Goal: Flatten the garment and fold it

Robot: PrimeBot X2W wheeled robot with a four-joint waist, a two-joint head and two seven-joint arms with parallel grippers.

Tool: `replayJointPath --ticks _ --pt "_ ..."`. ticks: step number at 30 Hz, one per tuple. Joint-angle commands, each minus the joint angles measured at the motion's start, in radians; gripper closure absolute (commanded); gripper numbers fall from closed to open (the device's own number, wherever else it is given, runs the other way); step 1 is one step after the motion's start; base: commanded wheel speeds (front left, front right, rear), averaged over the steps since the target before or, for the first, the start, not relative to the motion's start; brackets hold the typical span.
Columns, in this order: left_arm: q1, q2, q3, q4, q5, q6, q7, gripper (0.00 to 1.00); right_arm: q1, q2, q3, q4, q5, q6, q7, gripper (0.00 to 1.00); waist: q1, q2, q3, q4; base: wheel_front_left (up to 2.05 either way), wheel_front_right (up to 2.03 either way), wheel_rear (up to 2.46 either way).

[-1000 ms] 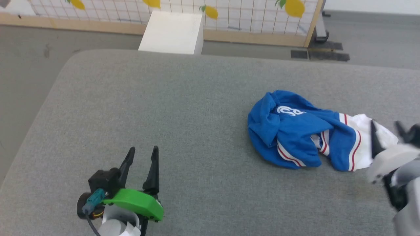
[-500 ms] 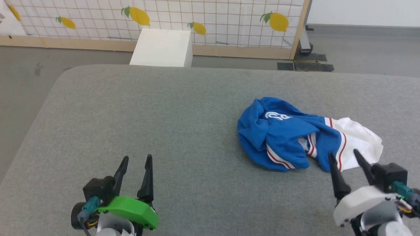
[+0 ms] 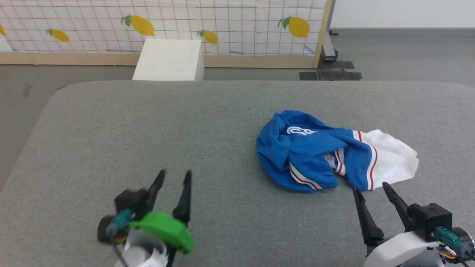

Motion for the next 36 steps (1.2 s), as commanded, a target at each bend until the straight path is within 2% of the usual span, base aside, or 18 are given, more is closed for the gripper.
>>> replayJointPath --ticks 1,9,13,22,30,31,32,36 --pt "-0.049 -0.007 -0.016 0.013 0.000 -0.014 0.012 0.00 0.011 0.004 0.009 -0.018 -0.006 -0.001 0.008 0.00 0.0000 0.0119 0.013 -0.014 0.00 0.00 0.00" --pt "-0.292 -0.048 -0.144 0.140 0.002 -0.071 0.099 0.00 0.001 0.007 0.036 -0.071 -0.007 -0.001 0.020 0.00 0.0000 0.0119 0.060 -0.064 0.00 0.00 0.00" --pt "-0.411 -0.065 -0.224 0.208 -0.017 -0.086 0.153 0.00 -0.003 0.008 0.037 -0.076 -0.003 -0.001 0.024 0.00 0.0000 0.0119 0.083 -0.091 0.00 0.00 0.00" --pt "-0.611 -0.080 -0.430 0.400 -0.129 -0.091 0.348 0.00 -0.026 0.009 0.045 -0.068 0.007 -0.001 0.020 0.00 0.0000 0.0119 0.127 -0.138 0.00 0.00 0.00" --pt "-0.728 -0.050 -0.615 0.597 -0.211 -0.091 0.537 0.00 -0.036 0.009 0.050 -0.044 0.035 -0.001 0.005 0.00 0.0000 0.0119 0.148 -0.169 0.00 0.00 0.00" --pt "-0.736 -0.048 -0.633 0.611 -0.217 -0.091 0.556 0.22 -0.038 0.009 0.051 -0.042 0.038 -0.001 0.003 0.00 0.0000 0.0119 0.149 -0.171 0.00 0.00 0.00" --pt "-0.747 -0.045 -0.656 0.625 -0.229 -0.092 0.578 1.00 -0.041 0.009 0.053 -0.039 0.040 -0.001 -0.001 0.00 0.0000 0.0119 0.151 -0.173 0.00 0.00 0.00" --pt "-0.777 -0.030 -0.703 0.635 -0.260 -0.092 0.568 1.00 -0.044 0.009 0.055 -0.027 0.050 -0.001 -0.008 0.00 0.0000 0.0119 0.150 -0.175 0.00 0.00 0.00"
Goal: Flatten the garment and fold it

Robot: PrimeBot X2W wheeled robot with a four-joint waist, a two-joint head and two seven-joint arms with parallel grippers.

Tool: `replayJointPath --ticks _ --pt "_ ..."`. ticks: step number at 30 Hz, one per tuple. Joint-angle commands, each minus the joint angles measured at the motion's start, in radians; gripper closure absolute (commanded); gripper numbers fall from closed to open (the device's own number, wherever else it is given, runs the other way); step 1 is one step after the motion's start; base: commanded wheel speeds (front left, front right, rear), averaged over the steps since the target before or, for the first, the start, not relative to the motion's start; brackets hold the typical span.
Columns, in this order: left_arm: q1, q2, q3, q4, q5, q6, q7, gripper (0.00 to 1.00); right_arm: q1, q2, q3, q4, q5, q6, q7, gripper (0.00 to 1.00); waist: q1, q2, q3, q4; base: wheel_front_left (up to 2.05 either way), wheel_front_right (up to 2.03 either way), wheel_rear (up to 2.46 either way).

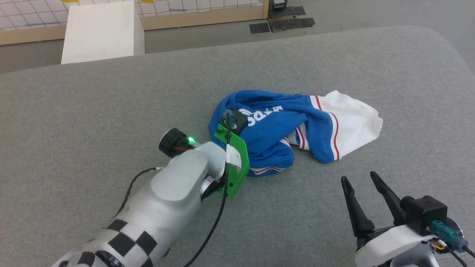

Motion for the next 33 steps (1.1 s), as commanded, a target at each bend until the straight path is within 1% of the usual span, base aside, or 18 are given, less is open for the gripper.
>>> replayJointPath --ticks 1,6,8,12,15,20,21,23,25,27,30,31,32,33 --pt "-0.025 0.012 -0.007 0.001 -0.017 -0.004 -0.019 1.00 -0.012 0.003 0.000 0.005 0.009 -0.001 -0.007 0.00 0.0000 0.0120 -0.003 0.002 0.00 0.00 0.00" --pt "-0.032 0.035 -0.026 -0.040 -0.040 -0.004 -0.121 1.00 0.002 0.003 -0.015 0.016 0.017 -0.001 -0.010 0.00 0.0000 0.0120 -0.032 0.022 0.00 0.00 0.00" --pt "-0.031 0.061 -0.037 -0.076 -0.032 -0.004 -0.167 1.00 0.009 0.003 -0.024 0.016 0.019 -0.001 -0.009 0.00 0.0000 0.0120 -0.044 0.034 0.00 0.00 0.00" --pt "-0.003 0.128 -0.037 -0.160 -0.017 0.001 -0.228 1.00 0.028 0.003 -0.037 0.009 0.022 -0.001 0.000 0.00 0.0000 0.0120 -0.066 0.064 0.00 0.00 0.00" --pt "0.036 0.202 -0.024 -0.245 -0.017 0.028 -0.241 1.00 0.040 0.003 -0.041 0.003 0.024 -0.001 0.007 0.00 0.0000 0.0120 -0.077 0.079 0.00 0.00 0.00" --pt "0.143 0.378 0.013 -0.420 -0.038 0.109 -0.198 1.00 0.056 0.003 -0.042 -0.011 0.025 -0.001 0.018 0.00 0.0000 0.0120 -0.085 0.091 0.00 0.00 0.00" --pt "0.173 0.416 0.023 -0.454 -0.048 0.131 -0.184 1.00 0.057 0.003 -0.041 -0.014 0.025 -0.001 0.020 0.00 0.0000 0.0120 -0.085 0.091 0.00 0.00 0.00" --pt "0.232 0.477 0.049 -0.502 -0.077 0.174 -0.166 1.00 0.058 0.003 -0.038 -0.018 0.025 -0.001 0.023 0.00 0.0000 0.0120 -0.082 0.090 0.00 0.00 0.00" --pt "0.296 0.517 0.078 -0.529 -0.119 0.214 -0.163 1.00 0.057 0.003 -0.036 -0.023 0.025 -0.001 0.025 0.00 0.0000 0.0120 -0.076 0.090 0.00 0.00 0.00" --pt "0.345 0.536 0.102 -0.536 -0.146 0.243 -0.181 1.00 0.055 0.003 -0.035 -0.025 0.025 -0.001 0.028 0.00 0.0000 0.0120 -0.071 0.090 0.00 0.00 0.00" --pt "0.414 0.524 0.150 -0.535 -0.199 0.283 -0.249 1.00 0.051 0.003 -0.037 -0.029 0.023 -0.001 0.030 0.00 0.0000 0.0120 -0.062 0.093 0.00 0.00 0.00" --pt "0.435 0.513 0.166 -0.530 -0.218 0.294 -0.273 0.57 0.050 0.003 -0.038 -0.030 0.022 -0.001 0.031 0.00 0.0000 0.0120 -0.061 0.094 0.00 0.00 0.00" --pt "0.448 0.503 0.178 -0.529 -0.229 0.301 -0.297 0.00 0.049 0.003 -0.038 -0.030 0.022 -0.001 0.032 0.00 0.0000 0.0120 -0.061 0.095 0.00 0.00 0.00" --pt "0.465 0.489 0.195 -0.531 -0.245 0.310 -0.328 0.00 0.049 0.003 -0.039 -0.031 0.020 -0.001 0.033 0.00 0.0000 0.0120 -0.063 0.097 0.00 0.00 0.00"
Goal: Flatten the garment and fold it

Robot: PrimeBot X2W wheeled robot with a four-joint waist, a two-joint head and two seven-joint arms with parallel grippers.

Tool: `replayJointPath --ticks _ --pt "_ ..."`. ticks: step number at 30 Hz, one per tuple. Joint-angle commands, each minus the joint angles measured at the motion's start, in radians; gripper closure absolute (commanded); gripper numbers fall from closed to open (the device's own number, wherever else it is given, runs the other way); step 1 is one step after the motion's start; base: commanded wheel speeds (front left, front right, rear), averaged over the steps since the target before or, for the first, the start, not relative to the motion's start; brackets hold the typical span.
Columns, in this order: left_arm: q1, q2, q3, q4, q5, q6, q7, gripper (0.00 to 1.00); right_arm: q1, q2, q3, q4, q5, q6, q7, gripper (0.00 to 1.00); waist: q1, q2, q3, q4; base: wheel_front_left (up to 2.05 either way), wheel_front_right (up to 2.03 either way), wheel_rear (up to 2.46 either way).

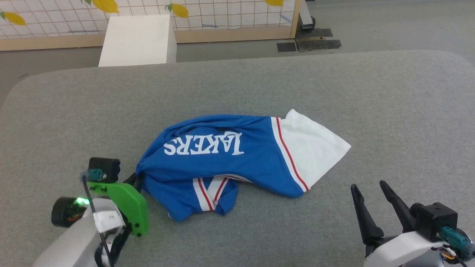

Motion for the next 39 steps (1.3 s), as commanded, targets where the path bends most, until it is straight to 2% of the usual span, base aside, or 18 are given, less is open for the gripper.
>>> replayJointPath --ticks 1,4,8,11,14,18,22,34,35,37,38,39 --pt "0.027 -0.016 0.020 -0.005 -0.017 0.012 -0.036 0.00 0.003 0.002 -0.001 -0.006 -0.001 -0.001 0.002 0.00 0.0000 0.0120 -0.004 0.003 0.00 0.00 0.00" --pt "0.074 -0.038 0.063 -0.034 -0.043 0.043 -0.118 0.00 0.010 0.002 -0.002 -0.006 -0.002 -0.001 0.006 0.00 0.0000 0.0120 -0.017 0.009 0.00 0.00 0.00" --pt "0.129 -0.039 0.081 -0.112 -0.050 0.082 -0.160 0.00 0.020 0.002 -0.007 -0.010 0.000 -0.001 0.011 0.00 0.0000 0.0120 -0.029 0.020 0.00 0.00 0.00" --pt "0.156 -0.029 0.048 -0.188 -0.041 0.092 -0.125 0.00 0.024 0.002 -0.008 -0.014 -0.001 -0.001 0.014 0.00 0.0000 0.0120 -0.031 0.028 0.00 0.00 0.00" --pt "0.152 -0.016 -0.019 -0.262 -0.010 0.084 -0.048 0.00 0.023 0.002 -0.006 -0.018 -0.002 -0.001 0.019 0.00 0.0000 0.0120 -0.025 0.036 0.00 0.00 0.00" --pt "0.105 -0.010 -0.099 -0.310 0.039 0.057 0.048 0.00 0.014 0.002 0.000 -0.022 -0.002 -0.001 0.023 0.00 0.0000 0.0120 -0.009 0.038 0.00 0.00 0.00" --pt "0.034 -0.010 -0.156 -0.289 0.087 0.020 0.122 0.00 0.001 0.002 0.010 -0.022 -0.002 -0.001 0.023 0.00 0.0000 0.0120 0.016 0.027 0.00 0.00 0.00" --pt "-0.121 -0.048 -0.314 -0.051 0.132 -0.171 0.351 0.00 -0.031 0.002 0.012 0.001 0.007 -0.001 0.013 0.00 0.0000 0.0120 0.070 -0.033 0.00 0.00 0.00" --pt "-0.130 -0.052 -0.327 -0.027 0.133 -0.185 0.374 0.04 -0.033 0.002 0.012 0.003 0.007 -0.001 0.011 0.00 0.0000 0.0120 0.072 -0.037 0.00 0.00 0.00" --pt "-0.144 -0.061 -0.344 0.010 0.131 -0.207 0.408 0.61 -0.037 0.002 0.013 0.006 0.008 -0.001 0.009 0.00 0.0000 0.0120 0.077 -0.040 0.00 0.00 0.00" --pt "-0.151 -0.065 -0.349 0.022 0.132 -0.214 0.414 0.97 -0.038 0.002 0.012 0.008 0.009 -0.001 0.008 0.00 0.0000 0.0120 0.078 -0.041 0.00 0.00 0.00" --pt "-0.158 -0.068 -0.354 0.038 0.133 -0.223 0.421 1.00 -0.041 0.002 0.012 0.009 0.009 -0.001 0.007 0.00 0.0000 0.0120 0.080 -0.042 0.00 0.00 0.00"
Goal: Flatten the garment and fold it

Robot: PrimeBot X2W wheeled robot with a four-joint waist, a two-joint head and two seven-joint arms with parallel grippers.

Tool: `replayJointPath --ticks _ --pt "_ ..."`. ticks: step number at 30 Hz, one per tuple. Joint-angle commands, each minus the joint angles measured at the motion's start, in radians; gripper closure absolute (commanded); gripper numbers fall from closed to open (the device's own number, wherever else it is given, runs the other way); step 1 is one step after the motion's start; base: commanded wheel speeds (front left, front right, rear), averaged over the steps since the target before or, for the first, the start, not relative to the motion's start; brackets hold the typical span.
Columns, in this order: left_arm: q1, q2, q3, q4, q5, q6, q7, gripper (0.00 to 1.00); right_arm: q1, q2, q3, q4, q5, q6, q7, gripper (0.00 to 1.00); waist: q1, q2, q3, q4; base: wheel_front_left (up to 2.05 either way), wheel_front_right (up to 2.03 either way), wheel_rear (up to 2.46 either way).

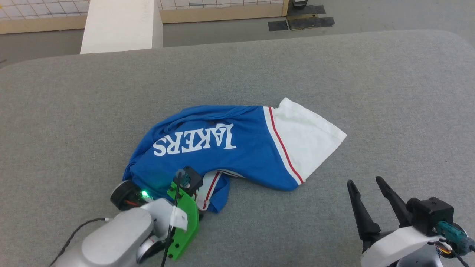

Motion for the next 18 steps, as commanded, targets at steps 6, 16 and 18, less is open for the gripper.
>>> replayJointPath --ticks 6,16,18 --pt "-0.022 -0.025 -0.046 0.039 0.026 -0.042 -0.013 1.00 -0.014 0.002 -0.010 0.014 0.012 -0.001 -0.012 0.00 0.0000 0.0119 -0.011 0.006 0.00 0.00 0.00" --pt "-0.101 0.001 -0.049 -0.262 0.090 -0.051 -0.073 1.00 0.007 0.002 -0.028 0.026 0.029 -0.001 -0.013 0.00 0.0000 0.0119 -0.059 0.043 0.00 0.00 0.00" --pt "-0.120 0.018 -0.024 -0.332 0.094 -0.033 -0.078 1.00 0.008 0.002 -0.026 0.025 0.031 -0.001 -0.012 0.00 0.0000 0.0119 -0.061 0.045 0.00 0.00 0.00"
